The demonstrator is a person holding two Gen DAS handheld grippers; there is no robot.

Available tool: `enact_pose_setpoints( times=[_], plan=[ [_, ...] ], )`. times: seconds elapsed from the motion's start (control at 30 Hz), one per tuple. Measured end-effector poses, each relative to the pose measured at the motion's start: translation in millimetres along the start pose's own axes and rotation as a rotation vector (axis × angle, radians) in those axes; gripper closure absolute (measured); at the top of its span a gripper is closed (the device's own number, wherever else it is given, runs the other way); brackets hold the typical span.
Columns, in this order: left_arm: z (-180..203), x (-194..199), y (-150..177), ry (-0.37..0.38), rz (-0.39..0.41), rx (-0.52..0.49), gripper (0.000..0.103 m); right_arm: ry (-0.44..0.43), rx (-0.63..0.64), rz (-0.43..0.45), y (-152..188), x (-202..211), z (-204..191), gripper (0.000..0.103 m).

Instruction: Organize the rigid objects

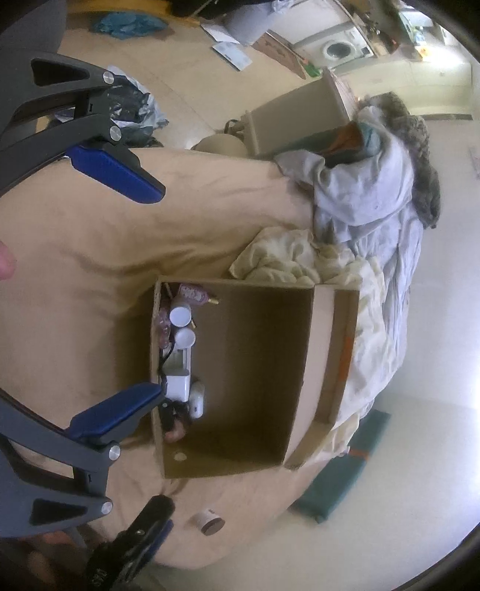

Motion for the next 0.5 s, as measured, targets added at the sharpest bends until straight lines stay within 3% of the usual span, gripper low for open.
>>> enact_pose_setpoints(
  times=[0.1, 0.2, 0.5],
  plan=[
    [1, 0, -1, -0.011, 0.011, -0.002, 0.006, 0.047, 0.030, -0.030, 3, -8, 0, 0.000],
    [1, 1, 2, -0.030, 0.023, -0.020, 0.001, 0.051, 0.017, -0.064, 8, -14, 2, 0.000],
    [-2, -3, 6, -0.013, -0.005, -0.018, 0.001, 0.068, 0.043, -0.079, 8, -20, -4, 0.000]
  ],
)
Point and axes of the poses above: each gripper's, at about its wrist camera, not at the fingertips, and x roughly against the way its jaws point, z to its right, y to its underside, the point moved 4 cm from there along -x, roughly the way its jaws point, and after that the axes turned 15 degrees about -y, right-handed, at the moved point
